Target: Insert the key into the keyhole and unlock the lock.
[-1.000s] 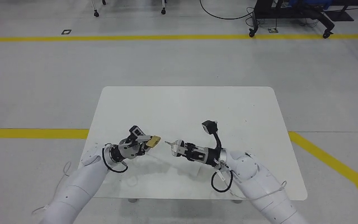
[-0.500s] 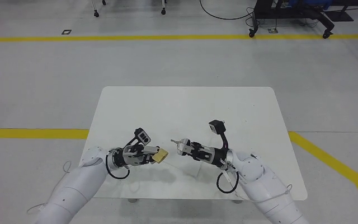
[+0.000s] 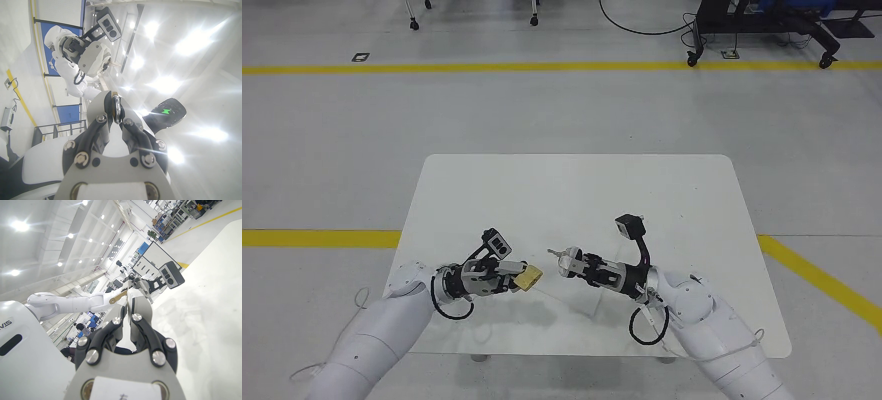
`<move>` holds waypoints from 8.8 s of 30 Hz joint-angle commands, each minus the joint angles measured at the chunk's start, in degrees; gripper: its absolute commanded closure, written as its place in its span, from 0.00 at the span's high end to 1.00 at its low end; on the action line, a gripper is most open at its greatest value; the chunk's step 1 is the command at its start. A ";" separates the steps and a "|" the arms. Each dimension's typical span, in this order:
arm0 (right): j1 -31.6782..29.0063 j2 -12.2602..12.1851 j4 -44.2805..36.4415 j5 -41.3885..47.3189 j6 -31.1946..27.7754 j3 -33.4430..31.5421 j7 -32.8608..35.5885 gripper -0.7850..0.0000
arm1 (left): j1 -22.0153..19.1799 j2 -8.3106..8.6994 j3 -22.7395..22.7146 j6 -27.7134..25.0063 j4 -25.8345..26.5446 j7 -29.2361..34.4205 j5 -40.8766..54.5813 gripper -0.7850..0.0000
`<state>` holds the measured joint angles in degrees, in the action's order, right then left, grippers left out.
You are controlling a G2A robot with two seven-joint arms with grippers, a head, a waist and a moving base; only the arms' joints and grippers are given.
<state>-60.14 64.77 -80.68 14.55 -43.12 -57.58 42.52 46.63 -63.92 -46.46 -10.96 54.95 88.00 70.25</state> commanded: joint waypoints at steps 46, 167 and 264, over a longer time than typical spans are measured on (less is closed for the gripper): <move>2.31 -3.23 -18.82 21.21 68.30 -10.55 0.88 0.00 | -9.10 -11.47 2.88 12.28 -20.26 0.00 11.92 0.00; 0.10 -4.94 -24.47 33.85 94.76 -8.71 -16.43 0.00 | -2.65 -12.69 -9.06 13.68 -13.38 -7.00 -13.46 0.00; -3.97 -2.76 -29.81 31.60 93.96 -8.70 -32.21 0.00 | 7.06 -10.23 -16.70 14.61 5.08 -26.15 -25.08 0.00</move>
<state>-63.92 62.16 -110.29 46.02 50.80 -65.62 9.09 53.80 -74.11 -63.05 3.30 60.53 61.19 44.27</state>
